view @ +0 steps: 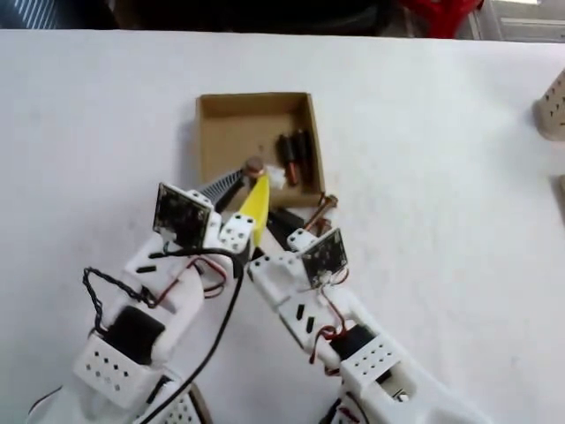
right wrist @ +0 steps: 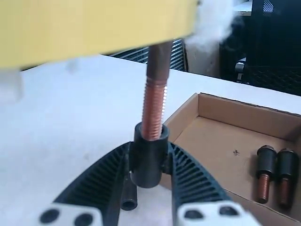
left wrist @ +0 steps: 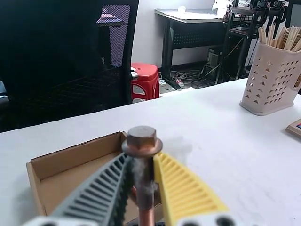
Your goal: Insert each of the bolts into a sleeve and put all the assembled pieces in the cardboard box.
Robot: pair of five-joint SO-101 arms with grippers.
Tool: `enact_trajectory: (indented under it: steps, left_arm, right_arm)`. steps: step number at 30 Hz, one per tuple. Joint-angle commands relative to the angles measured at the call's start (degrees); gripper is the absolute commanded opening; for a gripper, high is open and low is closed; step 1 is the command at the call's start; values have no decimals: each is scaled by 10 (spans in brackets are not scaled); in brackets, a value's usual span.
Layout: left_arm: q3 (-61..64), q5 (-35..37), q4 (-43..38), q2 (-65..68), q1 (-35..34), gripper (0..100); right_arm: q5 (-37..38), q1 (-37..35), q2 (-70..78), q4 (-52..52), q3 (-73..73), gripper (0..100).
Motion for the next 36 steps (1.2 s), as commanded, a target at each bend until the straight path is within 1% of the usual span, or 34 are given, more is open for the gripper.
enact_trajectory:
  steps: [1, 8, 12, 20, 25, 29, 36]
  left_arm:
    - [-24, -5, -3, 10, -7, 20]
    - [-22, -7, -4, 10, -9, 20]
    - [-25, -33, -5, 10, -9, 20]
    - [-25, -32, -38, 10, -7, 20]
    - [-25, -31, -41, 10, -8, 20]
    - [-25, -31, -67, 10, -8, 20]
    - [-21, -31, -63, 10, -7, 20]
  right_arm:
    - [-5, 12, -11, -2, 4, 16]
    - [-5, 12, -11, -2, 4, 16]
    - [-5, 12, -11, -2, 4, 16]
    - [-5, 12, -11, -2, 4, 16]
    - [-5, 12, -11, -2, 4, 16]
    - [-5, 12, -11, -2, 4, 16]
    - [-5, 13, -11, -2, 4, 16]
